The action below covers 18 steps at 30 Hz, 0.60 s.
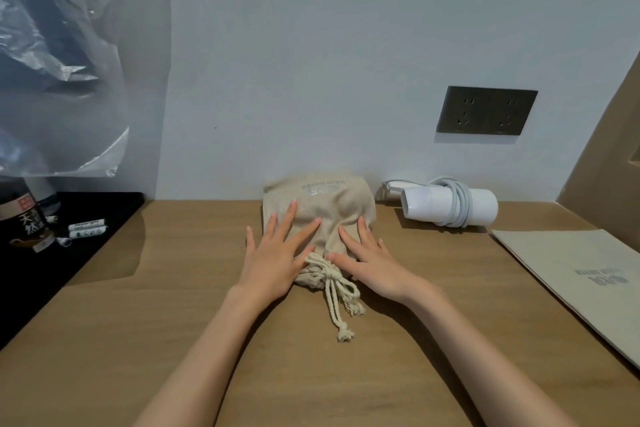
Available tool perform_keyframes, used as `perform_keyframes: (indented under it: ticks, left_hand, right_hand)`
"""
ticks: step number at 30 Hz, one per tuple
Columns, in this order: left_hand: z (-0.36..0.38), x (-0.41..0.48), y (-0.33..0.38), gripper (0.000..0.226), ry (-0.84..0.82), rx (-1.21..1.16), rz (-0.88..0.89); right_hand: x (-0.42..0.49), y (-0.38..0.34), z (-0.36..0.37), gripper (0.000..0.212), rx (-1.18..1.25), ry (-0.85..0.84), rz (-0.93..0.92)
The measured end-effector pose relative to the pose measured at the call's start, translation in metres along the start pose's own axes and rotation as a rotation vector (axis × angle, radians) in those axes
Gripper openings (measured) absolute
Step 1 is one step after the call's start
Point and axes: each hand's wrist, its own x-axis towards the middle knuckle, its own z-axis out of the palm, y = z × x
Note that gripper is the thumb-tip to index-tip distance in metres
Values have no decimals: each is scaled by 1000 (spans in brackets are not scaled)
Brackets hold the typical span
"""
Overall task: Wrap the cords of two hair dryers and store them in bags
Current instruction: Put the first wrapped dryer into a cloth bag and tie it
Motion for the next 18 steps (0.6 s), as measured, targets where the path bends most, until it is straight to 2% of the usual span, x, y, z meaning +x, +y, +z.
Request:
perform_keyframes:
  ticks: [8, 11, 14, 18]
  left_hand:
    - [1, 2, -3, 48, 42, -50, 17]
    - [-4, -4, -1, 48, 138, -160, -2]
    - [-12, -12, 1, 43, 269, -318, -40]
    - [-22, -24, 15, 40, 362, -378, -19]
  right_hand:
    - [3, 1, 3, 72, -29, 69, -15]
    - [-7, 2, 1, 67, 60, 185, -74]
    - [-18, 4, -6, 49, 87, 329, -116]
    - [-35, 6, -19, 27, 137, 536, -113]
